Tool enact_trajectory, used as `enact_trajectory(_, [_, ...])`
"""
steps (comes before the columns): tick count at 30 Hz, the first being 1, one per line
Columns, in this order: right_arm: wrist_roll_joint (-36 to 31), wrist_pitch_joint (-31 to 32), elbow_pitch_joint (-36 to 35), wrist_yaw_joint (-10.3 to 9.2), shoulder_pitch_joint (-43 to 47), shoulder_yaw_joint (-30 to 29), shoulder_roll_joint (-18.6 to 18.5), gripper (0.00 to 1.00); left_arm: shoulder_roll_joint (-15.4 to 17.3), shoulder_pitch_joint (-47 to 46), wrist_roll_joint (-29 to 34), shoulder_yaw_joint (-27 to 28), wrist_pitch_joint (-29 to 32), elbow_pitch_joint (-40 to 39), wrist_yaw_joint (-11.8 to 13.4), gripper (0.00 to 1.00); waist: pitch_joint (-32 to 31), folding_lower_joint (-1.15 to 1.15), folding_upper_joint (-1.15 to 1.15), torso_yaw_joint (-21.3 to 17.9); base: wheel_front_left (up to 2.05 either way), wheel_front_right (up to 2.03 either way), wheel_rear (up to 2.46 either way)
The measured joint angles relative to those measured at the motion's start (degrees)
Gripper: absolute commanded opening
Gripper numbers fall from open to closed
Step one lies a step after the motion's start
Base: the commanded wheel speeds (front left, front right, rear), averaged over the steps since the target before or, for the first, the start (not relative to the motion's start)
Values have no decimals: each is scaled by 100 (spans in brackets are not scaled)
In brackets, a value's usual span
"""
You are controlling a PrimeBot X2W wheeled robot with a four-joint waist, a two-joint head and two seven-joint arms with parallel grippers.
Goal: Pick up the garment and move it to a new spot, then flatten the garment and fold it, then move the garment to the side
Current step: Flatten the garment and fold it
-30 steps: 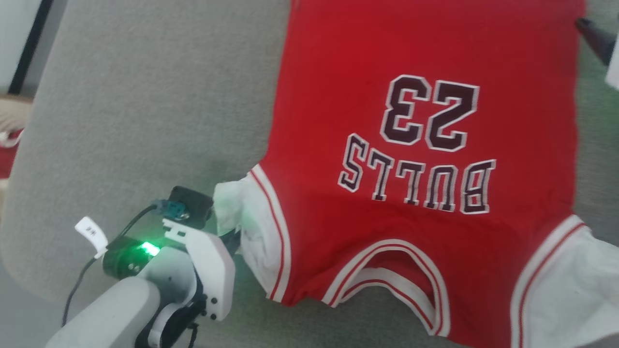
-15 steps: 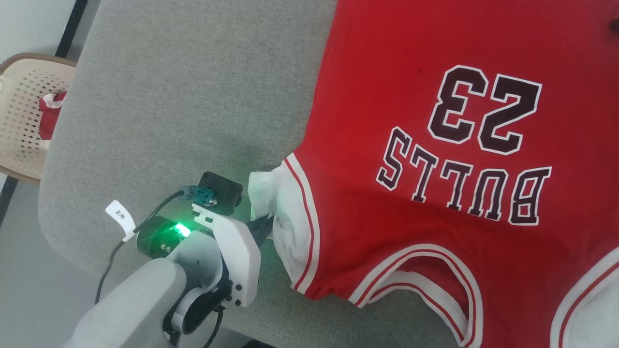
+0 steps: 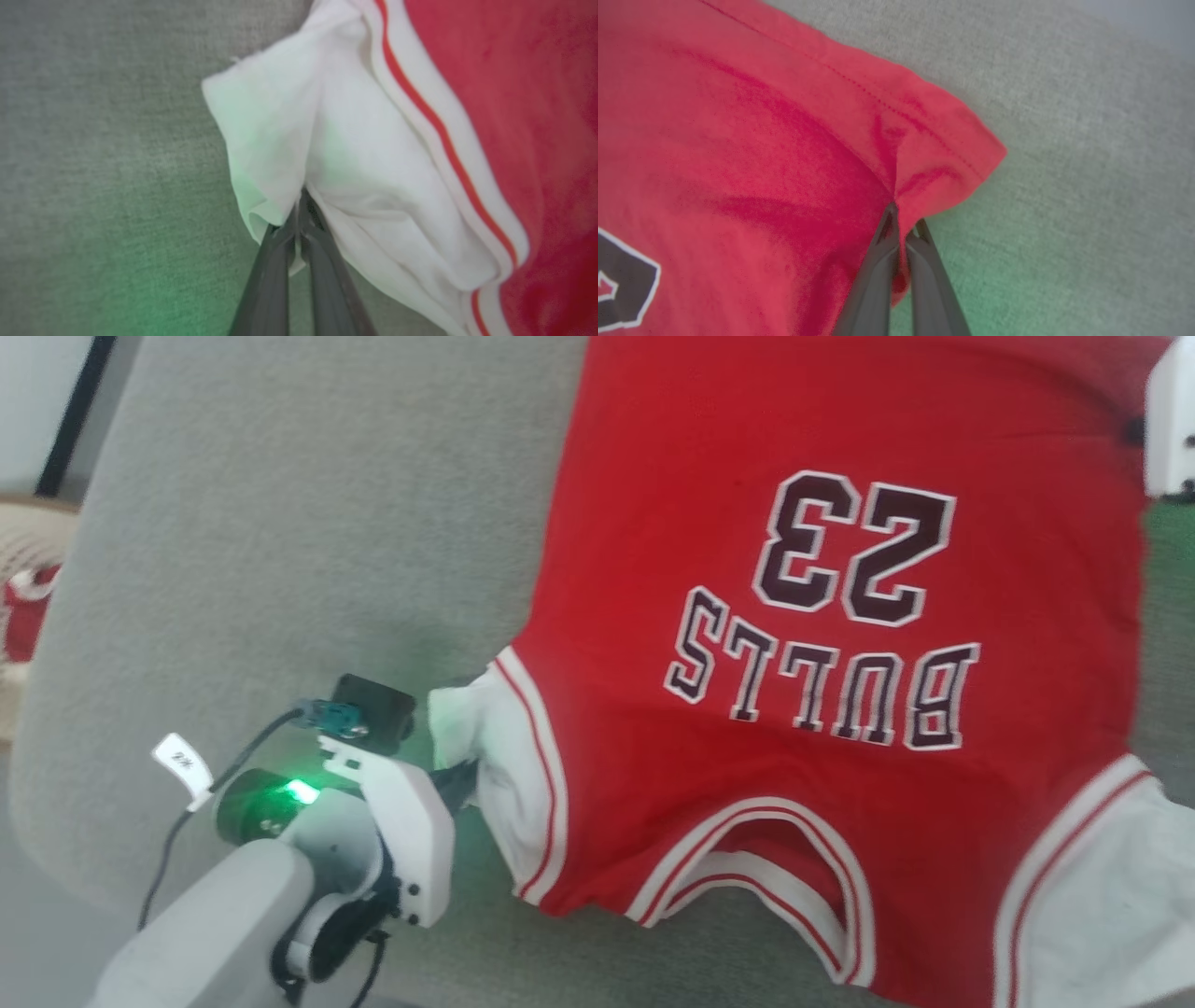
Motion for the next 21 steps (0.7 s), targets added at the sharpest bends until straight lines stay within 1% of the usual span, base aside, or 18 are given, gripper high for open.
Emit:
enact_trajectory(4, [414, 89, -689, -1, 436, 313, -104, 0, 200, 91, -41, 122, 3, -40, 102, 0, -153, 0, 0, -287, 0, 0, 0])
enact_trajectory(9, [1007, 166, -1671, -3, 1145, 544, -324, 0, 465, 224, -46, 247, -41, -127, 204, 0, -363, 0, 0, -673, 0, 0, 0])
enact_trajectory(14, [1363, 100, -2504, -4, 1839, 533, -515, 0, 748, 298, -44, 411, -67, -249, 369, 0, -560, 0, -1, -1114, 0, 0, 0])
enact_trajectory(18, [1499, 7, -3080, -4, 2474, 436, -582, 0, 918, 389, -47, 478, -37, -348, 465, 0, -707, 0, -1, -1469, 0, 0, 0])
enact_trajectory(21, [1617, -16, -3476, -3, 3053, 244, -582, 0, 993, 444, -52, 490, -14, -402, 488, 0, -817, 0, -1, -1708, 0, 0, 0])
